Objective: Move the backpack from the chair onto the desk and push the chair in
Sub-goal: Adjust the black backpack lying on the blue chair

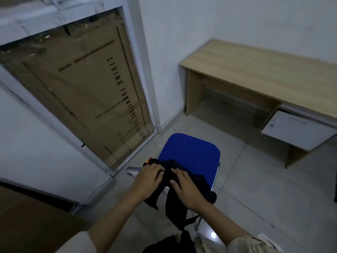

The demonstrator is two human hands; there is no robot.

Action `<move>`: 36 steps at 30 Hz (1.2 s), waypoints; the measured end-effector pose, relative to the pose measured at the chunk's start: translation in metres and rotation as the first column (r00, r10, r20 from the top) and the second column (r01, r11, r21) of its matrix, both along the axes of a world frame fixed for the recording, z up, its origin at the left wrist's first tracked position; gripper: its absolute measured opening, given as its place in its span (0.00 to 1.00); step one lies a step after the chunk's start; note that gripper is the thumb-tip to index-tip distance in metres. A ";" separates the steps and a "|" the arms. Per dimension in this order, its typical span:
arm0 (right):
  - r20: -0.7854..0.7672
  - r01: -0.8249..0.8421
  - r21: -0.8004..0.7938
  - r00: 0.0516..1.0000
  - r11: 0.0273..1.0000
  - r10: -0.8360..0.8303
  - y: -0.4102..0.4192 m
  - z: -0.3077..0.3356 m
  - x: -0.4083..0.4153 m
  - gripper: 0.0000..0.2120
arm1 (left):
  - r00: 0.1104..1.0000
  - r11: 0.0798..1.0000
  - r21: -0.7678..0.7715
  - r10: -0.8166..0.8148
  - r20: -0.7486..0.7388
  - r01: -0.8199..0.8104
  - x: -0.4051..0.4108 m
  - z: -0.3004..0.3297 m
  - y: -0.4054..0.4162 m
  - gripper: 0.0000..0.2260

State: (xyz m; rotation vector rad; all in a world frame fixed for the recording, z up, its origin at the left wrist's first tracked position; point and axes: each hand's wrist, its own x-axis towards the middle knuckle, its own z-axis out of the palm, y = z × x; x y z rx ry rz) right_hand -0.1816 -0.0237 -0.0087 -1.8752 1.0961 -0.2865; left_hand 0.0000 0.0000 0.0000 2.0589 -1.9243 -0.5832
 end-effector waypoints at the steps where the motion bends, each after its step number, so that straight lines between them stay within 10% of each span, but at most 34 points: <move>1: 0.015 0.019 0.029 1.000 0.999 -0.020 0.001 0.000 0.001 0.25 | 0.999 0.999 -0.037 -0.005 0.038 0.006 0.000 -0.003 0.001 0.11; 22: 0.047 0.025 -0.023 0.999 0.999 -0.024 0.008 -0.006 -0.013 0.23 | 0.995 0.970 -0.229 -0.064 0.078 0.080 -0.017 -0.027 0.053 0.23; 28: 0.035 0.025 -0.027 0.999 0.999 -0.024 0.007 -0.006 -0.013 0.23 | 0.968 0.965 -0.178 -0.158 0.194 0.193 0.008 -0.023 0.054 0.41; 36: 0.001 0.041 -0.021 0.999 0.999 -0.041 0.007 -0.008 -0.014 0.25 | 0.952 0.971 -0.106 0.233 0.201 -0.215 0.099 0.013 0.016 0.35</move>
